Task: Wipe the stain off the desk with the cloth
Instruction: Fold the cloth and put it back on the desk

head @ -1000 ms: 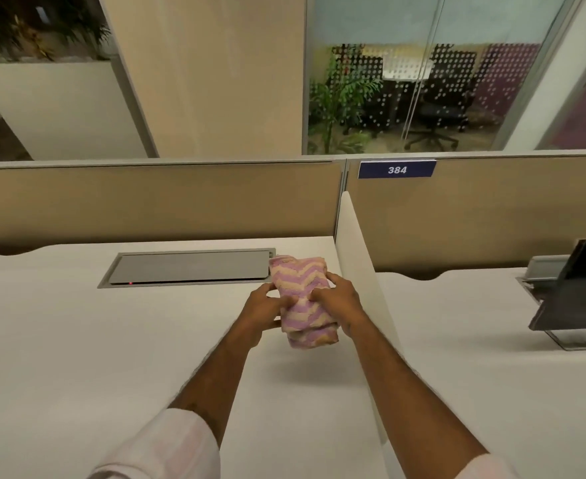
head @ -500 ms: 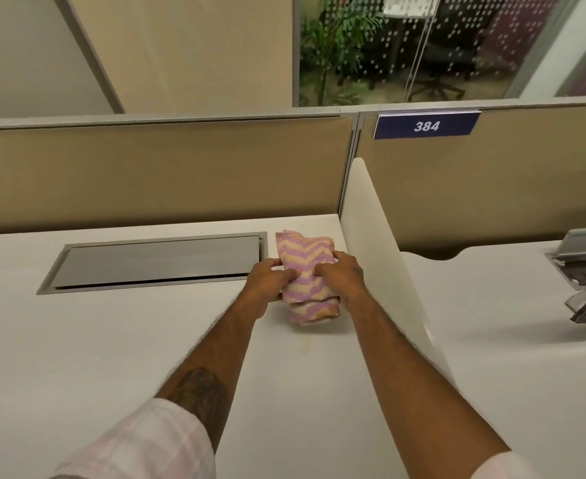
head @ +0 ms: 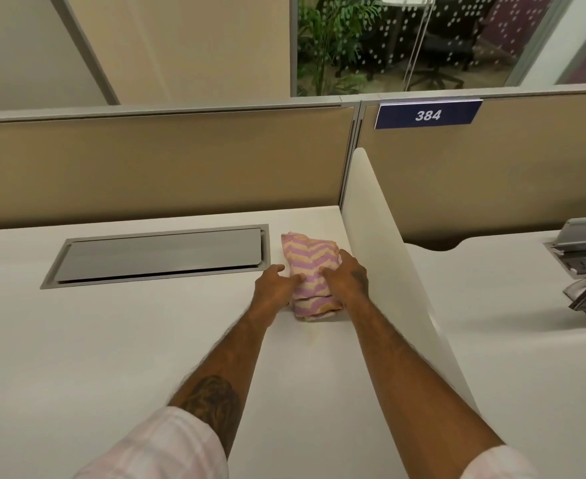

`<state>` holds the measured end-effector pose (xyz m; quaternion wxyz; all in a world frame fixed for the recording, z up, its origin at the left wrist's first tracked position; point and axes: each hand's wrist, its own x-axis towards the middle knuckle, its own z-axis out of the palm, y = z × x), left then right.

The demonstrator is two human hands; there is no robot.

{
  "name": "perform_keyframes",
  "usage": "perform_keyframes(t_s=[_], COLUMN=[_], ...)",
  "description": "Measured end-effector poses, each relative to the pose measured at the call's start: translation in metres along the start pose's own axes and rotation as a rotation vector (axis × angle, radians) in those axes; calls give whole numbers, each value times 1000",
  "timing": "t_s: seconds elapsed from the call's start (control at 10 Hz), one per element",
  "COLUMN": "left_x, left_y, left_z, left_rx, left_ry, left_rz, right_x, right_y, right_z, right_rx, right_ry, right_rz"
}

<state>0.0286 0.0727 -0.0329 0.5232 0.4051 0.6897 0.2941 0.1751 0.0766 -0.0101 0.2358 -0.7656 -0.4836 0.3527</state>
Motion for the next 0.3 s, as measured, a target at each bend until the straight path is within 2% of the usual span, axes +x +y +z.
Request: perform_keyframes(t_s=[0.3], left_x=[-73], left_y=[-12], left_z=[-38], left_rx=[812], left_ry=[41], left_rz=[444], right_x=[-81], right_y=[-5], right_z=[-19], right_rx=[-380], right_ry=[81], right_rz=[-261])
